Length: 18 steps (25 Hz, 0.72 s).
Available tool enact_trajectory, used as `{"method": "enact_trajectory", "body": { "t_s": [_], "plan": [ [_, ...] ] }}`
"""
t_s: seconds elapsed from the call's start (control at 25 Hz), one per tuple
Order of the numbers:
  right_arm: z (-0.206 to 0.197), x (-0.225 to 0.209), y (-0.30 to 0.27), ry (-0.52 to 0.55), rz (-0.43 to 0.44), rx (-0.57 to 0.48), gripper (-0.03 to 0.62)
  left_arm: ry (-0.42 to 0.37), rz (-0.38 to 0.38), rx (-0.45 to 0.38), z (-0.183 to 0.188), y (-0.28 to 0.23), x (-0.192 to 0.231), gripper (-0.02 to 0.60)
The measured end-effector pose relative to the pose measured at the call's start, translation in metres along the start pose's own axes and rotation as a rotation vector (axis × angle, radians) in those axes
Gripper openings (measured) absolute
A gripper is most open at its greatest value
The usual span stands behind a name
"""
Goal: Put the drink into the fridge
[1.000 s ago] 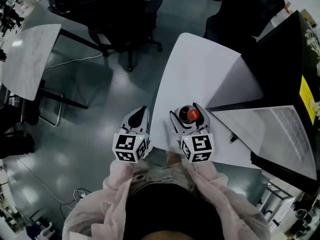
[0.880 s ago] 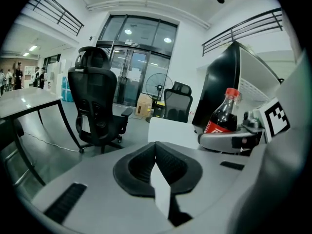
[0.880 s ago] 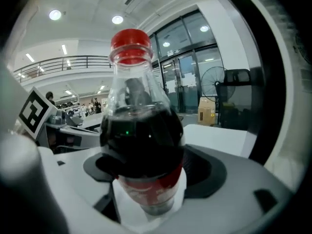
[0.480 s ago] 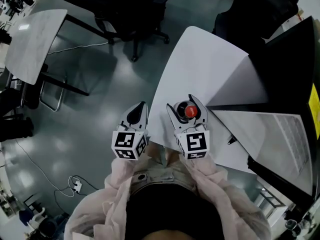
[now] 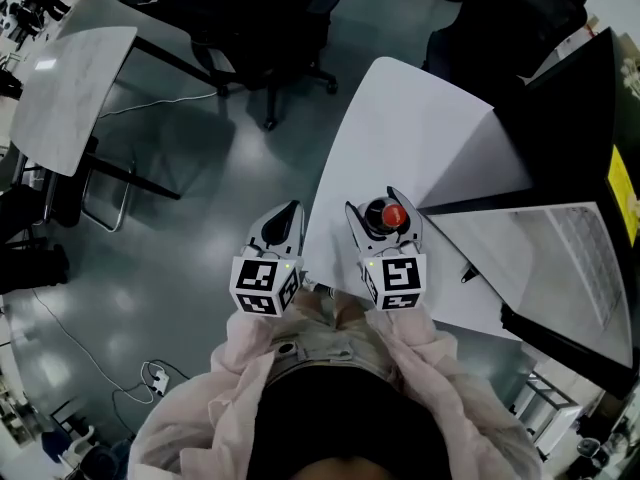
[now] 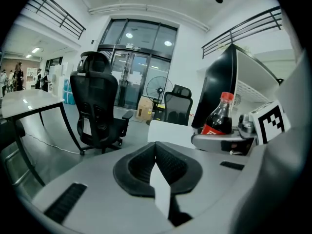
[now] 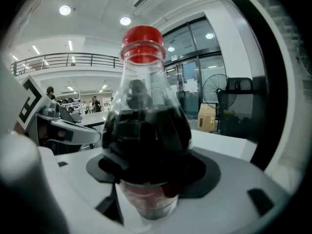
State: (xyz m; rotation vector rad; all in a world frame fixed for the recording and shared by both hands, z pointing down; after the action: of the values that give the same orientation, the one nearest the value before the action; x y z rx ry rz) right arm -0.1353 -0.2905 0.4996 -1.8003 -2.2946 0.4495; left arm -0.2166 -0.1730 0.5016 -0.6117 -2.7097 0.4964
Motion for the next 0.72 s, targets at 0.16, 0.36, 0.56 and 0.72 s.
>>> {"method": "enact_trajectory", "body": {
  "t_s": [0.16, 0.36, 0.56, 0.72],
  "plan": [
    [0.001, 0.001, 0.0, 0.001, -0.022, -0.013, 0.31, -0.014, -0.026, 0.0, 0.003, 0.002, 0.002, 0.011],
    [0.001, 0.002, 0.001, 0.002, -0.044, -0.011, 0.308, -0.026, -0.067, -0.003, 0.009, 0.0, -0.001, 0.011],
    [0.001, 0.001, 0.004, -0.034, -0.08, -0.011, 0.308, -0.05, -0.123, -0.004, 0.016, -0.003, -0.003, 0.011],
    [0.001, 0.005, 0.009, -0.034, -0.123, -0.014, 0.308, -0.071, -0.175, 0.008, 0.017, -0.004, -0.006, 0.011]
  ]
}}
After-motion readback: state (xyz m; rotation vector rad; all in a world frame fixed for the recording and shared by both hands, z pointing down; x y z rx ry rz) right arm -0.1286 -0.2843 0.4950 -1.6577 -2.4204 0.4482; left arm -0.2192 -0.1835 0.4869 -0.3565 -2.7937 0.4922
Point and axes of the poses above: the fingertips, and each gripper's own axes: y backward along the fingers, x to its left, z out of its top, the point moved 2 cm from there along y, backward along the fingers, and after that the axes turned 1 degree about -x, right-handed, at the moved point
